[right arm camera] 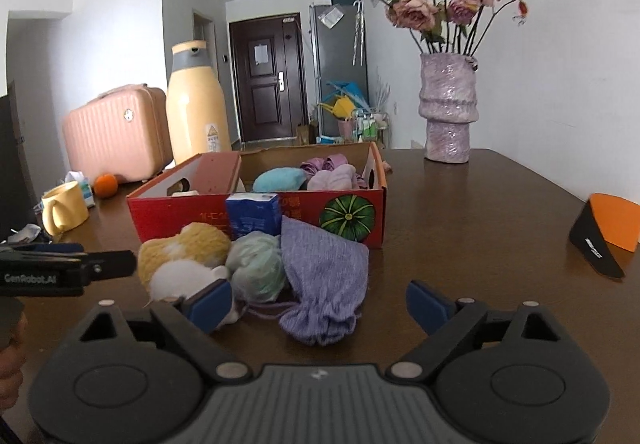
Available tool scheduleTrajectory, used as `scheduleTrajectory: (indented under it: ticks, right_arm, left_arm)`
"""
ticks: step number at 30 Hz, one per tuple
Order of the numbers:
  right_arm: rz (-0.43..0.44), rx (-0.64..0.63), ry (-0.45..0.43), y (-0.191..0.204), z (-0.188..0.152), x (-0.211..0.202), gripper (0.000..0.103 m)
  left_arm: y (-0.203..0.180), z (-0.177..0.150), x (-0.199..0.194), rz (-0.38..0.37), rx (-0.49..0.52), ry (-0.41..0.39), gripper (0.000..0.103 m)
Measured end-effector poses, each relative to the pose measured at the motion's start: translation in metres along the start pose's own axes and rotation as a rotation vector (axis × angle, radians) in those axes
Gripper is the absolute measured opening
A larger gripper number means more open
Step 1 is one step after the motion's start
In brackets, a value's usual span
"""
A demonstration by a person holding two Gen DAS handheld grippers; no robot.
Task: Organize soft objects
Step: 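Grasp the yellow-and-white plush with the left tool while the right tool grasps the lavender mesh pouch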
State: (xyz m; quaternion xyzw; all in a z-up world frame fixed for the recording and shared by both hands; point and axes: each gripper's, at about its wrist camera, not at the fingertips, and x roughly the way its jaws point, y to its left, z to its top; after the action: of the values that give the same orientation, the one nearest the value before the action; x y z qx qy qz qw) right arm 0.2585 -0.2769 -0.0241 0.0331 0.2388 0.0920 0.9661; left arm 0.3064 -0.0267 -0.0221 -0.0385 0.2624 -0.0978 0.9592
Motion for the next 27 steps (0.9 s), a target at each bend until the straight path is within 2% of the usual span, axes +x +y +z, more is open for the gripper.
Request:
scheduleTrajectory:
  ticks: [3,7,12,13,15,16,17,19,21,27]
  right_arm:
    - [0.03,0.017,0.036,-0.005,0.007,0.026,0.091]
    - [0.039,0.084,0.102,-0.013,0.014,0.059,0.076]
    - [0.055,0.123,0.118,-0.019,0.015,0.078,0.06]
    - [0.056,0.132,0.126,-0.021,0.014,0.082,0.058]
    - [0.061,0.15,0.137,-0.023,0.012,0.087,0.054]
    - [0.061,0.152,0.139,-0.023,0.01,0.089,0.051]
    - [0.059,0.151,0.138,-0.024,0.01,0.089,0.049]
    - [0.049,0.151,0.136,-0.025,0.008,0.088,0.031]
    - [0.046,0.161,0.13,-0.027,0.007,0.084,0.024]
    - [0.041,0.17,0.105,-0.03,0.008,0.06,0.019]
  left_arm:
    - [0.002,0.008,0.024,0.005,-0.023,0.044,0.103]
    - [0.003,0.013,0.046,-0.015,-0.052,0.08,0.103]
    - [-0.001,0.017,0.064,-0.017,-0.075,0.093,0.102]
    - [-0.001,0.017,0.066,-0.014,-0.078,0.101,0.096]
    - [0.001,0.015,0.07,-0.004,-0.091,0.121,0.068]
    - [0.004,0.015,0.071,-0.022,-0.106,0.131,0.059]
    - [0.007,0.015,0.071,-0.04,-0.126,0.134,0.056]
    - [0.009,0.017,0.068,-0.021,-0.126,0.117,0.053]
    - [0.007,0.019,0.061,-0.004,-0.112,0.099,0.051]
    - [-0.002,0.019,0.024,-0.025,-0.083,0.038,0.051]
